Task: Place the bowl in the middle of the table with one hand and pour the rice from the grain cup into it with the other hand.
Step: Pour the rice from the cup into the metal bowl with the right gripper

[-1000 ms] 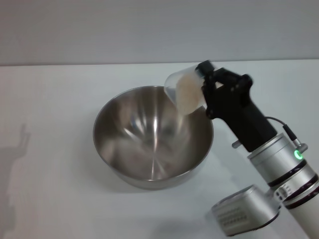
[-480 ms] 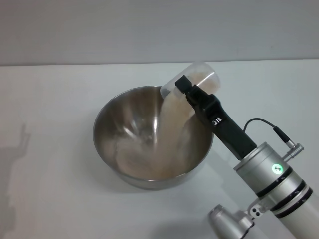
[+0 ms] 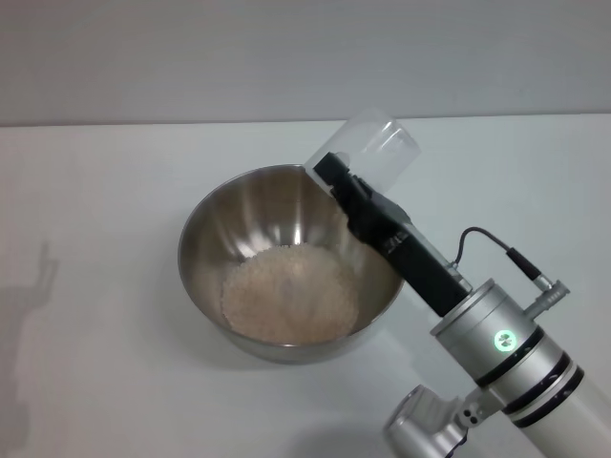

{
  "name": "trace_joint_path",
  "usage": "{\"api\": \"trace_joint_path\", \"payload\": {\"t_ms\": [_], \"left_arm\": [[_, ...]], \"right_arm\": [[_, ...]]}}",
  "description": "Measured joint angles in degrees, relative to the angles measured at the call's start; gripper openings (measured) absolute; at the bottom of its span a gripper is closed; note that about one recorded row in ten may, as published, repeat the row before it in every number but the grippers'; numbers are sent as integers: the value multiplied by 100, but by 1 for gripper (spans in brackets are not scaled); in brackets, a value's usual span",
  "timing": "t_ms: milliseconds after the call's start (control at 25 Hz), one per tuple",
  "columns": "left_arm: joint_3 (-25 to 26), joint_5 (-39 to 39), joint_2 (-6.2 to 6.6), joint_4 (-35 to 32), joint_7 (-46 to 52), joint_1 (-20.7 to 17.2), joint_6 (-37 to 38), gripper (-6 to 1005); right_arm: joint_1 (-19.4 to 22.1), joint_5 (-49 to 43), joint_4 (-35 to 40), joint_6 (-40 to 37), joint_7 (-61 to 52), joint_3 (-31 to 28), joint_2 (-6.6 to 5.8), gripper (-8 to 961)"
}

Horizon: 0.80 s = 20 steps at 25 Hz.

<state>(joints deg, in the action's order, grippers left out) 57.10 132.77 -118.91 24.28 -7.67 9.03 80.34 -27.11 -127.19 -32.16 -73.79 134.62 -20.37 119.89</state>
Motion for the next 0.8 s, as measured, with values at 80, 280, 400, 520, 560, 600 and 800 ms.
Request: {"api": "trace_joint_path", "payload": {"t_ms": [80, 280, 400, 520, 560, 600, 800], "left_arm": [[0, 4, 0, 4, 1, -5, 2, 801], [0, 28, 0, 15, 3, -22, 8, 800], [-40, 23, 0, 23, 3, -24, 8, 800], [-67, 7, 0, 24, 3, -29, 10, 801], [-71, 3, 0, 24, 3, -31, 11, 801], [-71, -2, 0, 24, 3, -33, 14, 801], [-70, -5, 0, 25, 3, -33, 16, 800]], "right_arm": [[1, 0, -9, 3, 122, 39, 0, 4], [-23, -9, -13, 90, 674, 203, 0, 4], [-59, -22, -12, 227, 863, 225, 0, 4], [-66, -50, -19, 260, 896, 226, 0, 4], [-66, -62, -43, 260, 882, 221, 0, 4], [-55, -59, -109, 249, 775, 189, 0, 4], [0, 22, -259, 202, -185, 145, -1, 5]]}}
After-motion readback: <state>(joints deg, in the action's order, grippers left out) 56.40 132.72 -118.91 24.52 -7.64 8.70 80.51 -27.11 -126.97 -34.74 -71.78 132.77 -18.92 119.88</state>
